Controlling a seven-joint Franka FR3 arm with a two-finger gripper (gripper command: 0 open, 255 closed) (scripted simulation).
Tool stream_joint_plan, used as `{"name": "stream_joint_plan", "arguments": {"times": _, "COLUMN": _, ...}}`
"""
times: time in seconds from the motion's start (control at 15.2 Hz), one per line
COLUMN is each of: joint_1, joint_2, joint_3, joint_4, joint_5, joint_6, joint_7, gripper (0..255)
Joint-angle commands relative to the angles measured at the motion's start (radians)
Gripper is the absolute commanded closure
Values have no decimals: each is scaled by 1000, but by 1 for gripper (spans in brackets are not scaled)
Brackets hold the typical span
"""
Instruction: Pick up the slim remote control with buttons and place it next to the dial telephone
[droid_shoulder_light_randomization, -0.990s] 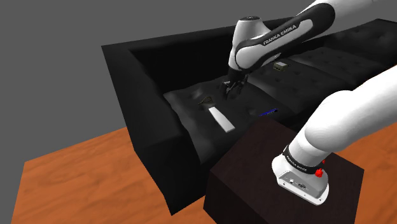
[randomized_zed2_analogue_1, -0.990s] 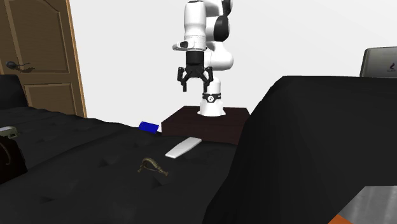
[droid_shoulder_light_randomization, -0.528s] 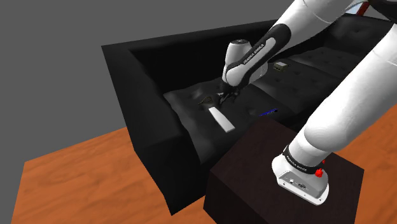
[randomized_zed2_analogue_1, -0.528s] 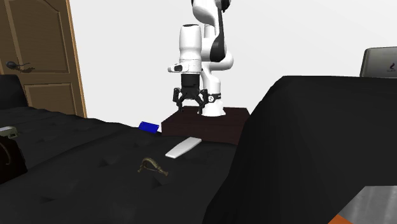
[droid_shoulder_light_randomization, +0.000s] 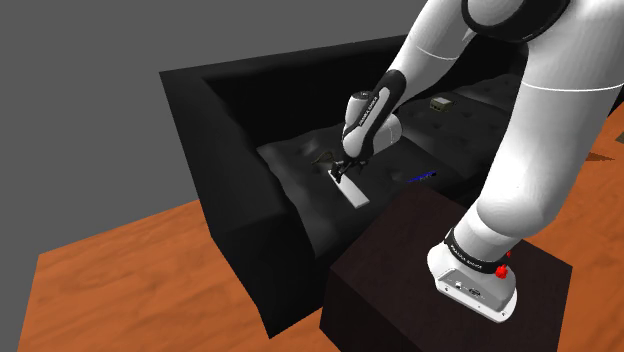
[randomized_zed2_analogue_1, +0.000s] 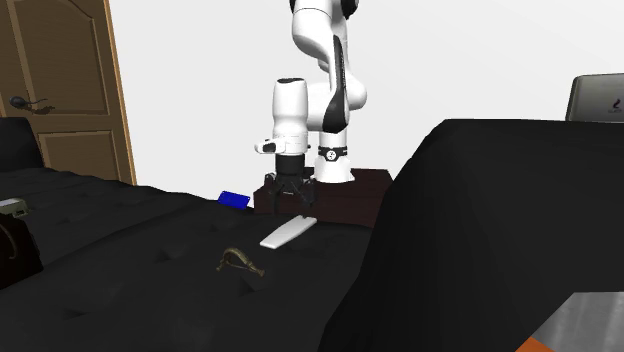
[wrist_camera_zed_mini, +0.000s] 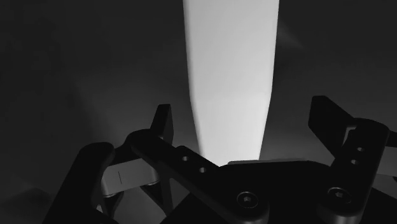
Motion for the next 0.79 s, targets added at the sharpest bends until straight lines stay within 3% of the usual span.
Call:
{"name": "stream_joint_plan", "arguments": {"times": 0.0, "joint_1": -3, "joint_2": 43, "joint_3": 2, "joint_4": 12, "joint_5": 4, "joint_6": 33, "joint_7": -1, "gripper": 0}}
{"name": "stream_joint_plan", "arguments": {"times": 0.4, "joint_1": -14, "joint_2": 157, "joint_3": 14, "joint_4": 45, "joint_5": 13, "joint_6": 114, "joint_7": -7, "gripper": 0}}
{"name": "stream_joint_plan", "arguments": {"times": 0.73, "joint_1": -14, "joint_2": 157, "joint_3": 14, "joint_4": 45, "joint_5": 13, "joint_6": 114, "joint_7": -7, "gripper": 0}}
